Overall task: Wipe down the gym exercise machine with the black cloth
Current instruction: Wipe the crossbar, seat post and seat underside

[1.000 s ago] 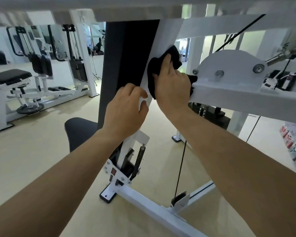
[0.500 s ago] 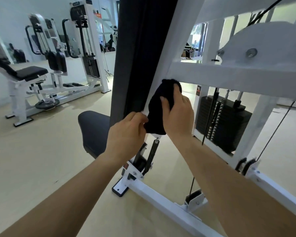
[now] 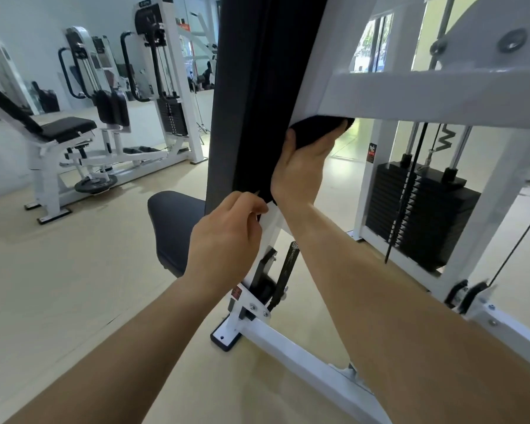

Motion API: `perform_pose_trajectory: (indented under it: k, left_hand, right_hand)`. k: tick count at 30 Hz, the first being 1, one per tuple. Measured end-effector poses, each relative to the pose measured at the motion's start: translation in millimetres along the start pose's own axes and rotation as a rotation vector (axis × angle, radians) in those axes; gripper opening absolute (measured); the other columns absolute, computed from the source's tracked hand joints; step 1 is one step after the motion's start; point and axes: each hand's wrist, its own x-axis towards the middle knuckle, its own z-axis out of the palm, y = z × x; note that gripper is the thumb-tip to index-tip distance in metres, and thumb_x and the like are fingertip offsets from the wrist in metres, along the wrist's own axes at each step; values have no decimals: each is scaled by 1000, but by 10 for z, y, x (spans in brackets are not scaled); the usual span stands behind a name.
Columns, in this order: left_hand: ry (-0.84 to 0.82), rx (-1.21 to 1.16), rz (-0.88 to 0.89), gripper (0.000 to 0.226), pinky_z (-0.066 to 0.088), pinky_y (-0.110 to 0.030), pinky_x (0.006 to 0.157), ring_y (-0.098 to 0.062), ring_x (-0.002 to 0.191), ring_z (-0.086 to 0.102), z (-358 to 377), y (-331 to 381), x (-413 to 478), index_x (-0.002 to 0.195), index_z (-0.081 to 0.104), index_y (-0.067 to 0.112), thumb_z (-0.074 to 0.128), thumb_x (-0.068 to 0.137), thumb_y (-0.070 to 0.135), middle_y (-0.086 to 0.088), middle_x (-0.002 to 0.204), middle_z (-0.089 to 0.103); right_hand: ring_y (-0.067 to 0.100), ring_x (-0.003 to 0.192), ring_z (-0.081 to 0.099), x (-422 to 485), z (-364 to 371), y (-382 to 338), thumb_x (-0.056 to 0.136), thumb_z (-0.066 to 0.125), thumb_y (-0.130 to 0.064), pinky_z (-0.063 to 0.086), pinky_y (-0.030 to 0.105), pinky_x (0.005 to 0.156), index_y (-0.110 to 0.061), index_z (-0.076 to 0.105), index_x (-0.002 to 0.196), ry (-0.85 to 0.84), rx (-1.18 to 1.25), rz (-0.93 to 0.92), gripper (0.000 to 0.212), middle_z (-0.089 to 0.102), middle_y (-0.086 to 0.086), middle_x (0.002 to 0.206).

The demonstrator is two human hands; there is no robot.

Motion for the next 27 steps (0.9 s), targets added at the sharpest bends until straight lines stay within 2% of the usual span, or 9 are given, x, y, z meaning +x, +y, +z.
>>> perform_pose_trajectory:
  k: [2,4,7,10,13,15,20,23,27]
  left_hand:
    - [2,2,14,16,46,-24,53,-12,65,59,33,-49,-68,102,68,16,60,92,5,7,98,68]
    - [-3,19,-13,17,50,-32,52,-14,65,60,59,-91,-142,101,68,17,60,92,6,7,98,67]
    - [-10,18,-56,16,44,-21,52,-12,63,58,78,-119,-204,100,68,17,61,90,6,7,98,68]
    - [12,-3,-68,15,50,-30,54,-15,65,61,80,-119,-156,101,67,16,61,91,7,6,99,67]
    - [28,-28,-71,15,54,-37,58,-17,69,63,125,-113,-107,103,67,16,60,92,8,5,99,67]
    - [29,-37,-70,15,55,-40,58,-18,69,64,192,-124,-133,104,66,16,59,93,10,5,100,67]
    - [-67,-37,-137,16,55,-41,61,-16,73,63,351,-165,-356,105,64,21,58,92,13,11,100,63]
    - [-141,-78,-240,19,56,-42,69,-13,84,65,347,-253,-440,108,63,24,56,93,17,13,106,61]
    - [-186,-146,-343,20,56,-43,80,-11,91,64,249,-346,-422,111,64,24,55,94,19,12,108,62]
  right_hand:
    - [34,139,43,-101,69,197,99,47,-46,47,47,107,-16,-13,157,-29,-67,-38,88,23,12,163]
    - [34,137,46,-262,81,388,100,48,-44,49,47,104,-15,-14,157,-116,-95,9,89,22,10,164]
    - [34,133,50,-385,35,516,102,47,-39,49,43,100,-10,-15,156,-230,-124,116,88,21,8,165]
    - [34,139,43,-161,26,284,102,48,-37,44,47,107,-4,-9,157,-135,-102,38,85,20,14,164]
    - [35,142,38,85,19,-34,102,51,-30,36,39,113,5,0,155,42,-33,-31,81,23,22,161]
    - [35,142,38,80,22,-45,102,52,-31,36,35,109,7,1,155,57,-55,-49,82,25,23,161]
    - [34,130,51,-301,36,506,102,49,-42,45,41,96,-5,-3,158,-145,-233,86,85,38,14,155]
    - [32,124,55,-531,-9,693,102,48,-37,45,44,93,-9,2,157,-214,-304,105,77,49,10,143]
    - [35,136,45,-261,-14,360,103,49,-29,44,39,105,2,-4,156,-133,-238,-27,81,26,18,160]
